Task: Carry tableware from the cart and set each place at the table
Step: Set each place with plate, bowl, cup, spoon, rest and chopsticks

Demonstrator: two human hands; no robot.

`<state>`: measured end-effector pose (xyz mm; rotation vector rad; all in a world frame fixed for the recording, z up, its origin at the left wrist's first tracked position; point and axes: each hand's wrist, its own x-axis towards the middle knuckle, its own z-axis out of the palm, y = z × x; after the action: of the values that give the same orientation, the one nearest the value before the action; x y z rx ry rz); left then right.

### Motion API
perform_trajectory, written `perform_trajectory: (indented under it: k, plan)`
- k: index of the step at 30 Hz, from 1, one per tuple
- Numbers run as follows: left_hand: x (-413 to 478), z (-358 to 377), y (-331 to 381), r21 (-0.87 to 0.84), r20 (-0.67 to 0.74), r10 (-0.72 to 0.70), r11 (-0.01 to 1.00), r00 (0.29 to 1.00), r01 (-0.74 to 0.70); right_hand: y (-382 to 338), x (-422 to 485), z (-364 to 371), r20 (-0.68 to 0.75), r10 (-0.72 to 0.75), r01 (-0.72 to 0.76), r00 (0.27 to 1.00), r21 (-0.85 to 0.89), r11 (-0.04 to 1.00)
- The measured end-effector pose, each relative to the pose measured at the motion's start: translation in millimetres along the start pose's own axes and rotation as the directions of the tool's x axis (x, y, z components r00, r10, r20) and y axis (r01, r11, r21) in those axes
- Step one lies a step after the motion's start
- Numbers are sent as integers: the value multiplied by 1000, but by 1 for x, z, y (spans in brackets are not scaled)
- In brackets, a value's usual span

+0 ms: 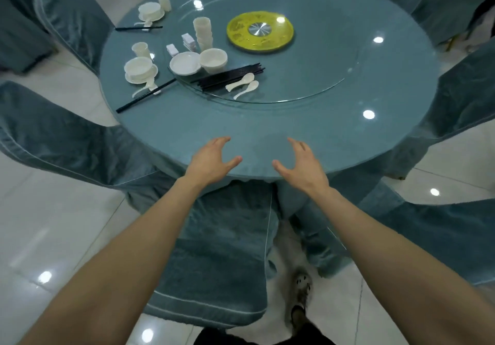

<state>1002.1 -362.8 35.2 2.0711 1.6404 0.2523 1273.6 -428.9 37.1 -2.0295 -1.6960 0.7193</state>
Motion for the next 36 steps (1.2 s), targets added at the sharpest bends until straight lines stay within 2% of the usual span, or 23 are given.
perform_trajectory:
  k: [7,15,24,32,36]
  plan:
    - [12,29,54,-43,-47,-135,990,990,133,44,48,-39,107,-68,68,992,0,998]
    - [39,8,80,-33,-120,-214,977,969,212,44,95,-67,125,-176,176,976,16,984]
    - [83,13,63,-46,-120,-285,958,951,282,41,144,-55,157,-244,245,957,13,970]
    - [165,29,18,-103,-54,-392,917,918,385,27,235,-32,228,-218,237,949,-59,970]
    - [196,39,-9,-66,-28,-428,903,903,425,10,282,-11,272,-198,231,942,-96,968]
